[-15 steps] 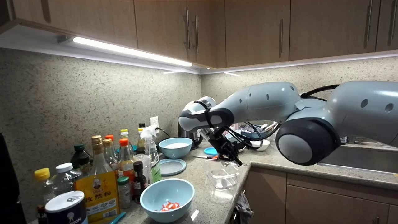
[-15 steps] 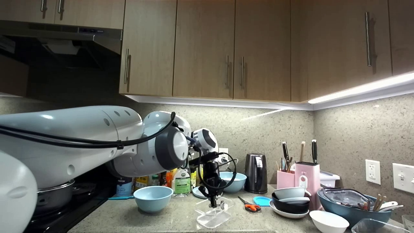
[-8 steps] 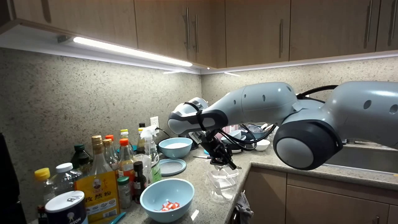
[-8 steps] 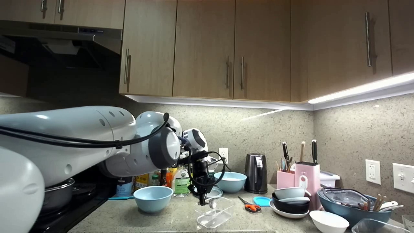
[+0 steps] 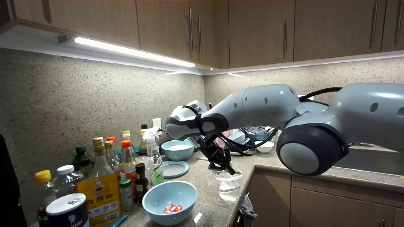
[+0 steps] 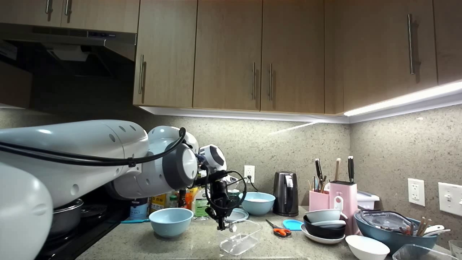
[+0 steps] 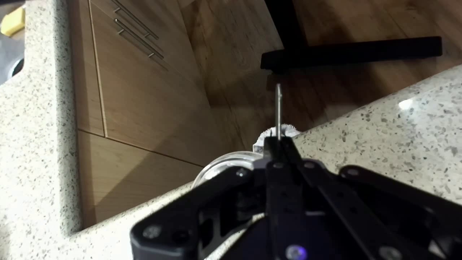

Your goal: Use the spoon to stir in the transparent bowl

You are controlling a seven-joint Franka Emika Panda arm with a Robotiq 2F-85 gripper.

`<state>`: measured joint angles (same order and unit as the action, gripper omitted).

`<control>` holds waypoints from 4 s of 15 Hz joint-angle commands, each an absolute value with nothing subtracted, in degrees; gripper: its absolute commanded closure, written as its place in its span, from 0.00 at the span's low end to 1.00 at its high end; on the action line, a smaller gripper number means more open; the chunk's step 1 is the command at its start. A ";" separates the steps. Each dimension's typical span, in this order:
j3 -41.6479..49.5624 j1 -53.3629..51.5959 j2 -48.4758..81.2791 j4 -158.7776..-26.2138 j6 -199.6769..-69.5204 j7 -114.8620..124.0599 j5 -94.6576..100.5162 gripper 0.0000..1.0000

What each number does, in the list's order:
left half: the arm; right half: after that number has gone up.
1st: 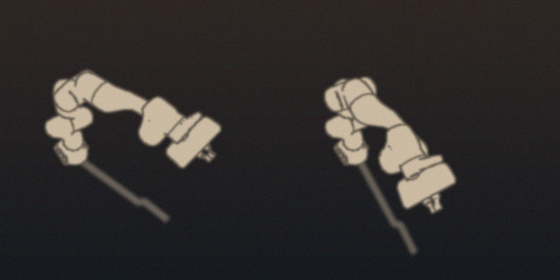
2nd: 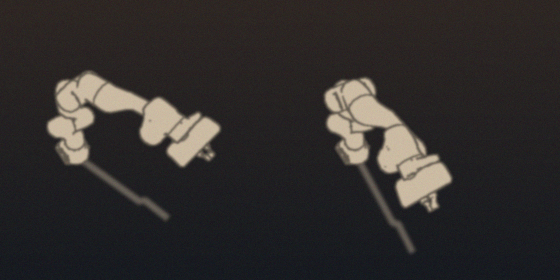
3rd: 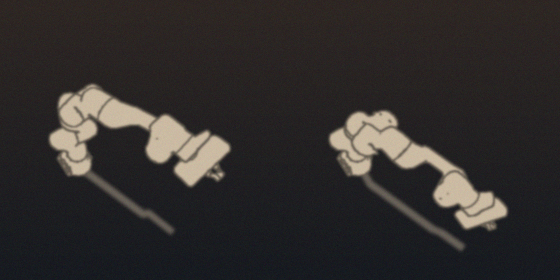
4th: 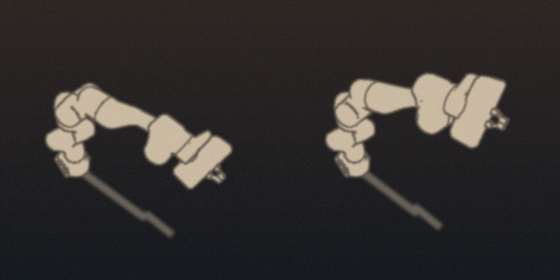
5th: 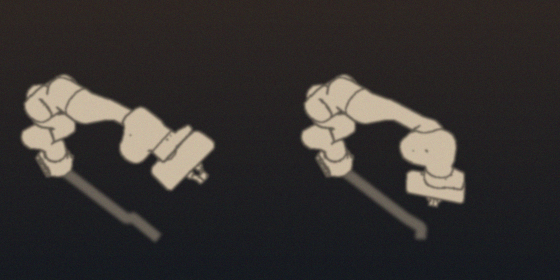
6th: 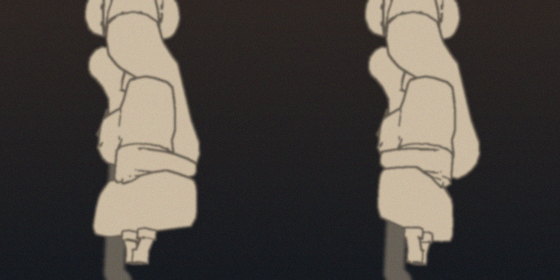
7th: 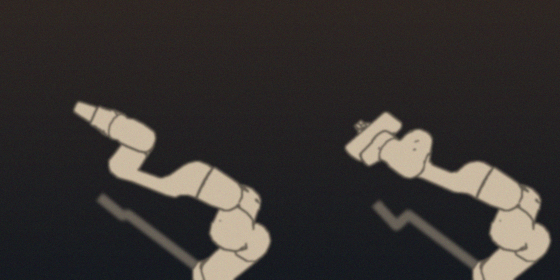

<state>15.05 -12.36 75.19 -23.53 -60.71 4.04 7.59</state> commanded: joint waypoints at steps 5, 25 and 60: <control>14.52 -9.04 73.40 -26.39 -62.73 3.56 6.20 0.99; 10.76 -5.18 75.30 -26.08 -50.97 -1.85 3.10 0.99; 21.00 -11.86 74.28 -23.51 -69.03 6.19 11.24 0.99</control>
<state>19.93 -9.29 76.25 -22.93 -73.65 5.10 9.95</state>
